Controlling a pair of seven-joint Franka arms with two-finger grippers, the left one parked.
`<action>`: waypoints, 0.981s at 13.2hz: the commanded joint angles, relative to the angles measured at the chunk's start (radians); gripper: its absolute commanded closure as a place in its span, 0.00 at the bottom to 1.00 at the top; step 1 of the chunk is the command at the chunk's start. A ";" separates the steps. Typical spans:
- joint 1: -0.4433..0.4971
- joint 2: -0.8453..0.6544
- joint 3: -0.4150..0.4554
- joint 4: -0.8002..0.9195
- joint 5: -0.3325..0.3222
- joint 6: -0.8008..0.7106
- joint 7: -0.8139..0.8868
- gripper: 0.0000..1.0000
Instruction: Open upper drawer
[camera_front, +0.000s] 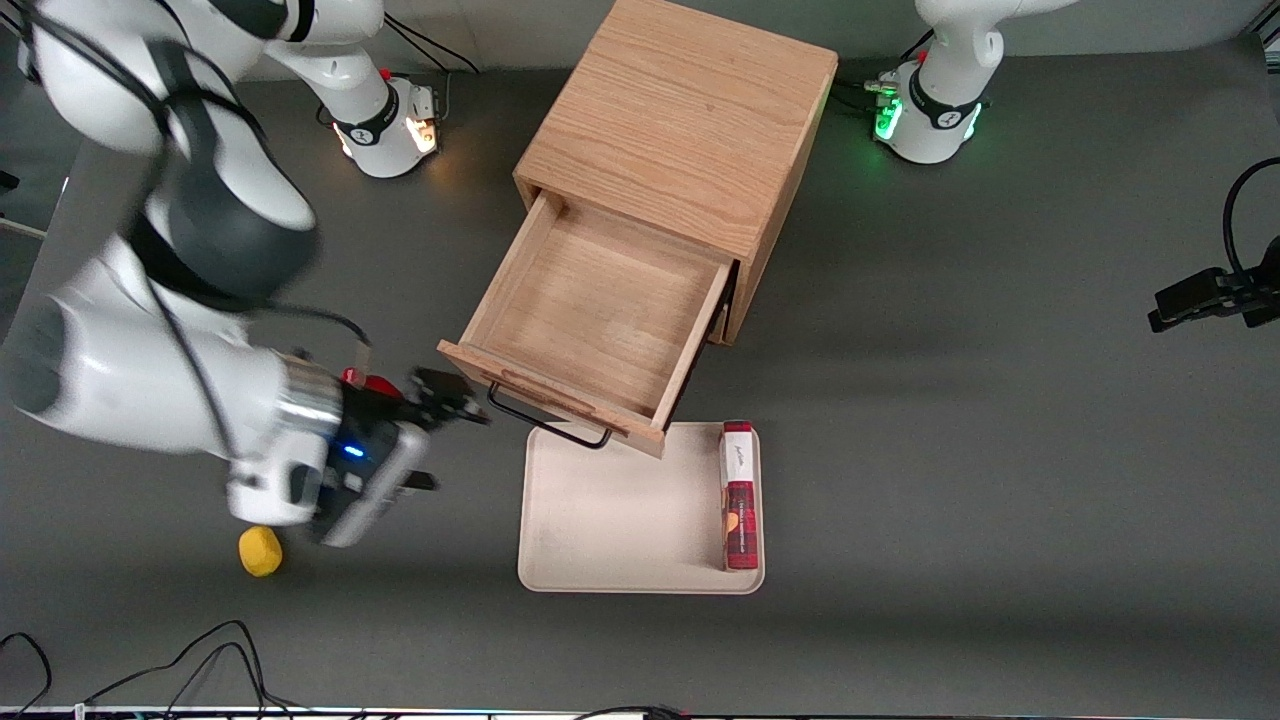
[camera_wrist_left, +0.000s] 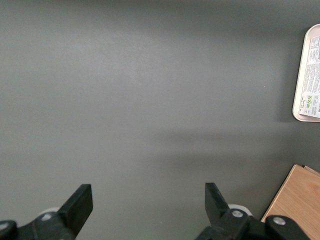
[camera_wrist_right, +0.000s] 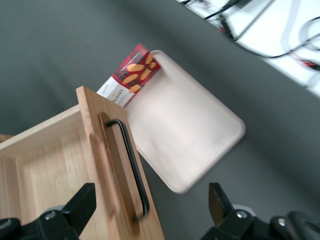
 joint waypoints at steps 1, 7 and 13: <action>-0.014 -0.230 -0.119 -0.095 -0.025 -0.093 0.005 0.00; -0.030 -0.496 -0.312 -0.350 -0.022 -0.466 0.272 0.00; -0.031 -0.801 -0.410 -0.865 -0.030 -0.275 0.394 0.00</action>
